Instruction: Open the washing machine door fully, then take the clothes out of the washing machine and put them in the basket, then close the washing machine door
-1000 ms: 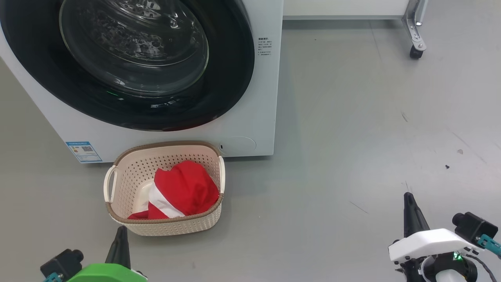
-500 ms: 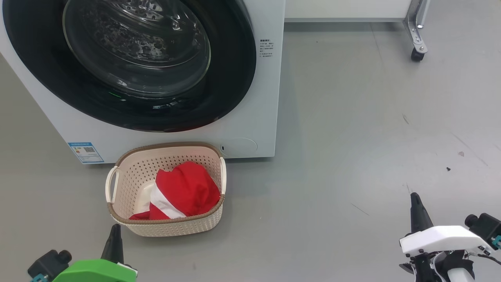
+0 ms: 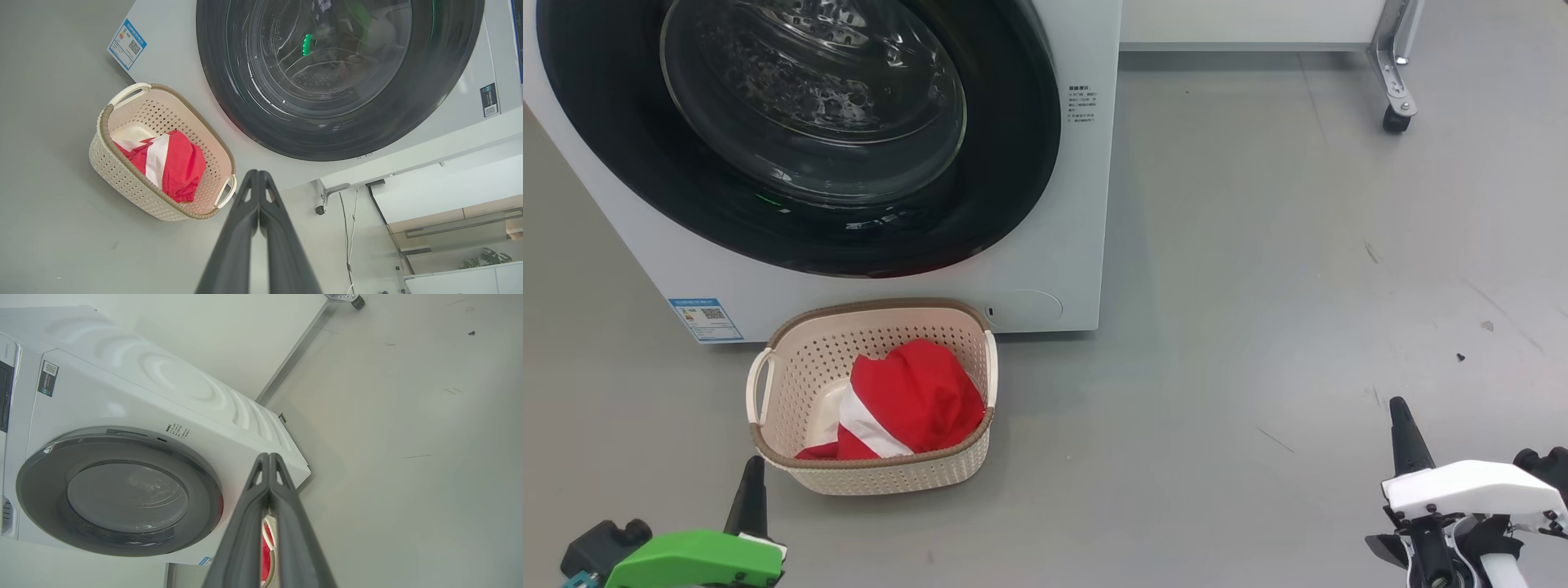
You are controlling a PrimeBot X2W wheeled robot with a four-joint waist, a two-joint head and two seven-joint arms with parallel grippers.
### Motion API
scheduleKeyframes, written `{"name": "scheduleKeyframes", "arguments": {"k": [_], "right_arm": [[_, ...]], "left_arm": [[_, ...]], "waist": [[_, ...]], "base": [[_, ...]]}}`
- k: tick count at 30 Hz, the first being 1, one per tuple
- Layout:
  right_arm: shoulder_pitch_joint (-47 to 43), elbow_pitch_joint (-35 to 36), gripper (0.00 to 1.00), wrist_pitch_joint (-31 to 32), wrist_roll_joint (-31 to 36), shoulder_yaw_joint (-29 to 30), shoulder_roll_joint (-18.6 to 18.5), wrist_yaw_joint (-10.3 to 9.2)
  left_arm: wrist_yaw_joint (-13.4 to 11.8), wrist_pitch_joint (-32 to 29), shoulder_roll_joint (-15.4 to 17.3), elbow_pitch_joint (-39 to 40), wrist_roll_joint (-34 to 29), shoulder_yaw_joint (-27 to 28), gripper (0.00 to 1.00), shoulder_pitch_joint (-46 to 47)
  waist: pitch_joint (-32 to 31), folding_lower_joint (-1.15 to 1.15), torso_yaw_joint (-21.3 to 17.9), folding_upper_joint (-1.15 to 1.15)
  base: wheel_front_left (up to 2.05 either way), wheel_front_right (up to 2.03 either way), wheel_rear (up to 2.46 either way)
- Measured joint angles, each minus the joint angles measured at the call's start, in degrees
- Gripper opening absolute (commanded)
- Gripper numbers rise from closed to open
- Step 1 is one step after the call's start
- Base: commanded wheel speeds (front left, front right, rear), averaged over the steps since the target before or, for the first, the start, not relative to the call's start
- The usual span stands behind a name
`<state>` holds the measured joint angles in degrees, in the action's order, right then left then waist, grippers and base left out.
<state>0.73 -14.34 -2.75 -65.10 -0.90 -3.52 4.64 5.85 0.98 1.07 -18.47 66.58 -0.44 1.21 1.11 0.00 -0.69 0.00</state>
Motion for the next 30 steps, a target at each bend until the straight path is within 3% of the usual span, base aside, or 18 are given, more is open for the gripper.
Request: {"name": "scheduleKeyframes", "arguments": {"k": [30], "right_arm": [[1.7,-1.0,0.0,5.2,-22.1,4.4,-0.1,1.78]], "left_arm": [[1.0,-5.5,0.2,1.9,18.9,3.9,0.0,1.7]], "waist": [[-0.7,0.0,0.5,0.0]], "base": [[0.0,0.0,0.0]]}}
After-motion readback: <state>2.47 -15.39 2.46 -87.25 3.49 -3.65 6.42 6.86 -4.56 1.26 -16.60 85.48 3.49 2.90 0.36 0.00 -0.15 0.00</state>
